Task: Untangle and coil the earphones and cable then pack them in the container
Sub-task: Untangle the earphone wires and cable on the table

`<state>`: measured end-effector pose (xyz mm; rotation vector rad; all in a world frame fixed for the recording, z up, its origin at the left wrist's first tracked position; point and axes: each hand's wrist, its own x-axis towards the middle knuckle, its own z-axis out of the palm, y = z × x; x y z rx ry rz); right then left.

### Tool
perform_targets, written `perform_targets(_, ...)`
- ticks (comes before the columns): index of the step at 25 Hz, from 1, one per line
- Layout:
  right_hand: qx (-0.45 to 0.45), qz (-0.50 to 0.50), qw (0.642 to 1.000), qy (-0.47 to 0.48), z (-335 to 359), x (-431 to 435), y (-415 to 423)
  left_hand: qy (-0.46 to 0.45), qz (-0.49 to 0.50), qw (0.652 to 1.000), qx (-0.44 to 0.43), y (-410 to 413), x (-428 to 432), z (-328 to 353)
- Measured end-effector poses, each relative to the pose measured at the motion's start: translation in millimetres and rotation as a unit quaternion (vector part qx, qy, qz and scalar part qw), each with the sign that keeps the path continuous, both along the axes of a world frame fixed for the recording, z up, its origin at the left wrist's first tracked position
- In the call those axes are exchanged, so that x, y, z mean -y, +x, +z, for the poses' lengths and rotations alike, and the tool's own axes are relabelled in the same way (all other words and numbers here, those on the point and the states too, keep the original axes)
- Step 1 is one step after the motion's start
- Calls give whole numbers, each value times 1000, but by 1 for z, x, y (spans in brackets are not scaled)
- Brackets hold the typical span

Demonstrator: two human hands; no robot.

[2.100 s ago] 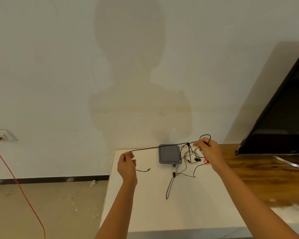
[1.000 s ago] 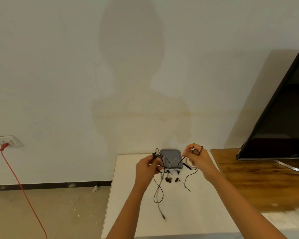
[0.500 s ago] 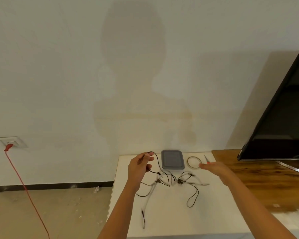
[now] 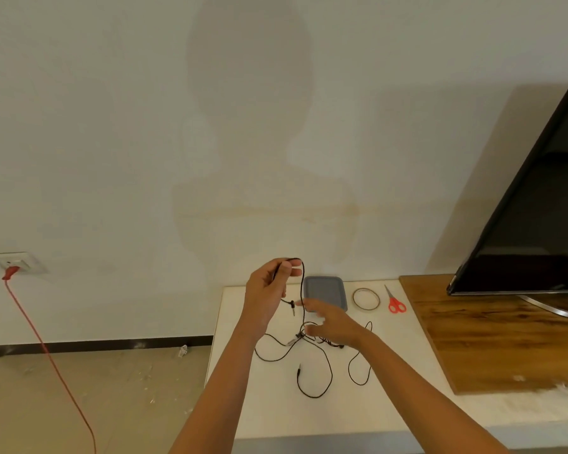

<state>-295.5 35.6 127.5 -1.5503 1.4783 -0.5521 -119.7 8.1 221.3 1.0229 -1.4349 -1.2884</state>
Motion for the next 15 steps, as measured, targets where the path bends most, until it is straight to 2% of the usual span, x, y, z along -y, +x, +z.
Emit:
perform_targets(4, -59, -39, 997, 14, -21, 0, 4, -31, -8, 998, -56, 6, -1, 23)
perform_targets(6, -78, -123, 989, 0, -22, -1, 4, -41, 11, 996, -84, 13, 1, 27)
perform_targets(7, -64, -178, 981, -33, -15, -1, 3, -41, 28, 996, -81, 17, 4, 26)
perform_targets(9, -20, -262, 954, -142, 15, 2, 4, -23, 66, 997, -16, 24, 11, 19)
perform_targets(11, 19, -267, 935, -231, 58, 7, 7, 18, 70, 994, 76, 25, 14, 7)
perform_targets(12, 41, -248, 933, -256, 79, 8, 11, 43, 48, 993, 95, 21, 13, 2)
perform_targets(15, 86, -196, 943, -255, 127, 10, 24, 79, -62, 990, 95, 0, 5, -5)
